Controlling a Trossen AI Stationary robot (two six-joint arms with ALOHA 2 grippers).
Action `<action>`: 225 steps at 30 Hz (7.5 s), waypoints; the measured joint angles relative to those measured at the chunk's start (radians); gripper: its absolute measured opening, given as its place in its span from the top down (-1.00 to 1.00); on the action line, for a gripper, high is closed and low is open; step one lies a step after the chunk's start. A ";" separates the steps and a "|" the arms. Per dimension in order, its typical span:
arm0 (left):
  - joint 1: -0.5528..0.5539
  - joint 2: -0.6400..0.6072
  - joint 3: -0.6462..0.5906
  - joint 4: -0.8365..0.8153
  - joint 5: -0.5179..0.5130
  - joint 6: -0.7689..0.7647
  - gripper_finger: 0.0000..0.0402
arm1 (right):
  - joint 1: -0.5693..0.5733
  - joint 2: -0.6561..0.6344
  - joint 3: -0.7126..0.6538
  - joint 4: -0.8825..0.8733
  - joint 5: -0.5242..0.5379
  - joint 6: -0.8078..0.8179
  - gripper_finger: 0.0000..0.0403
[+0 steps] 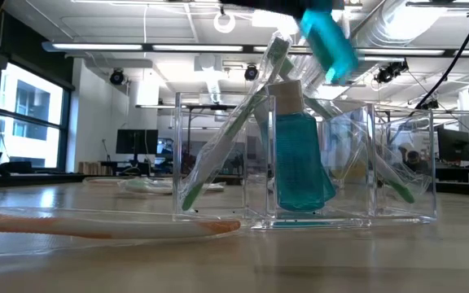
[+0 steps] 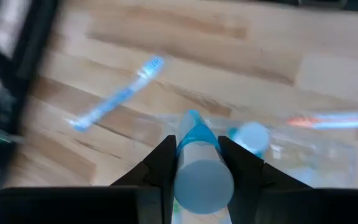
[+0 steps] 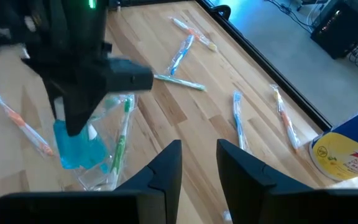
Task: Pick & Place toothbrushing station
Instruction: Put the blue mouthwash into the transparent organizer, then put the bottom blue toothbrush into the transparent organizer
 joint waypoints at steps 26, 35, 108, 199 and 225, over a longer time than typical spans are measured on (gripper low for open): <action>0.020 0.045 0.001 -0.107 -0.089 -0.088 0.55 | 0.000 0.000 -0.074 0.008 -0.014 0.026 0.54; 0.020 0.045 0.001 -0.105 -0.029 -0.088 0.50 | 0.000 0.000 -0.074 0.008 -0.014 0.026 0.54; -0.072 -0.641 -0.352 -0.363 -0.400 -1.159 0.26 | -0.100 0.001 -0.379 0.509 -0.726 -0.581 0.54; -0.074 -0.816 -0.888 0.239 -0.423 -1.232 0.26 | 0.120 -0.307 -0.702 0.631 -0.347 -0.597 1.00; -0.256 -0.816 -1.117 1.031 -0.614 -0.865 0.26 | 0.201 -0.306 -0.703 0.771 0.493 -0.550 0.99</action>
